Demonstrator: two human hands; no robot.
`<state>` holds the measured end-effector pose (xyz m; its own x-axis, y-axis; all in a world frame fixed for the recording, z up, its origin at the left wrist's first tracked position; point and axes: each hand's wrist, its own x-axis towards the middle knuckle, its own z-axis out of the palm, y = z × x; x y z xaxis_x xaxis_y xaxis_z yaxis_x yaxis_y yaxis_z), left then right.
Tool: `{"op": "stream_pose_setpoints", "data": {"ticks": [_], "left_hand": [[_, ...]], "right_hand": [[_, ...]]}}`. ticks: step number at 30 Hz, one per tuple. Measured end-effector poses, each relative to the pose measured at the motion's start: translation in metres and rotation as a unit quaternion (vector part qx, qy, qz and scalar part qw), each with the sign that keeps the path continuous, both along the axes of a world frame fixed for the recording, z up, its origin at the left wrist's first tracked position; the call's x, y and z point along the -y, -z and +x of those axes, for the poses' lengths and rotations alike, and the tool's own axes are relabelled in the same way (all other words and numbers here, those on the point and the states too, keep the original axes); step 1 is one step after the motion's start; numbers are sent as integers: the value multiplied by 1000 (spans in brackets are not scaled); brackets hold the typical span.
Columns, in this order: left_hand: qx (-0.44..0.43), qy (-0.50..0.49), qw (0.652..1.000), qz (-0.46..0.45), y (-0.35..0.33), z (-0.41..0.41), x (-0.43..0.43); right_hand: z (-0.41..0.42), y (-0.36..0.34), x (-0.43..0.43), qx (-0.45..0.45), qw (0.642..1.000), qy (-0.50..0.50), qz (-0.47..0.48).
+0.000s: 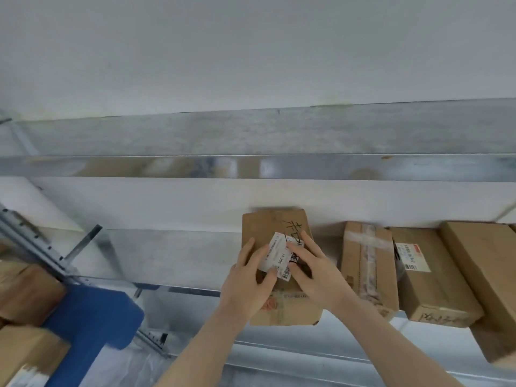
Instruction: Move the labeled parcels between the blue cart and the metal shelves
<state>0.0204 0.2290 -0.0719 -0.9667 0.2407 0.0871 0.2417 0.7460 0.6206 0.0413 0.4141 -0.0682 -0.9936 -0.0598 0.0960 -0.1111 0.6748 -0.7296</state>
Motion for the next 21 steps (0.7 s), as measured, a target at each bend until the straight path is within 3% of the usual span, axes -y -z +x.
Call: {"op": "stream_pose_setpoints", "data": {"ticks": [6, 11, 21], "left_hand": [[-60, -99, 993, 1, -29, 45, 88], [-118, -256, 959, -20, -66, 110, 200], [-155, -478, 861, -77, -140, 287, 426]], "right_hand": [[10, -30, 90, -53, 995, -79, -37], [22, -68, 215, -100, 972, -209, -40], [114, -132, 499, -138, 863, -476, -99]]}}
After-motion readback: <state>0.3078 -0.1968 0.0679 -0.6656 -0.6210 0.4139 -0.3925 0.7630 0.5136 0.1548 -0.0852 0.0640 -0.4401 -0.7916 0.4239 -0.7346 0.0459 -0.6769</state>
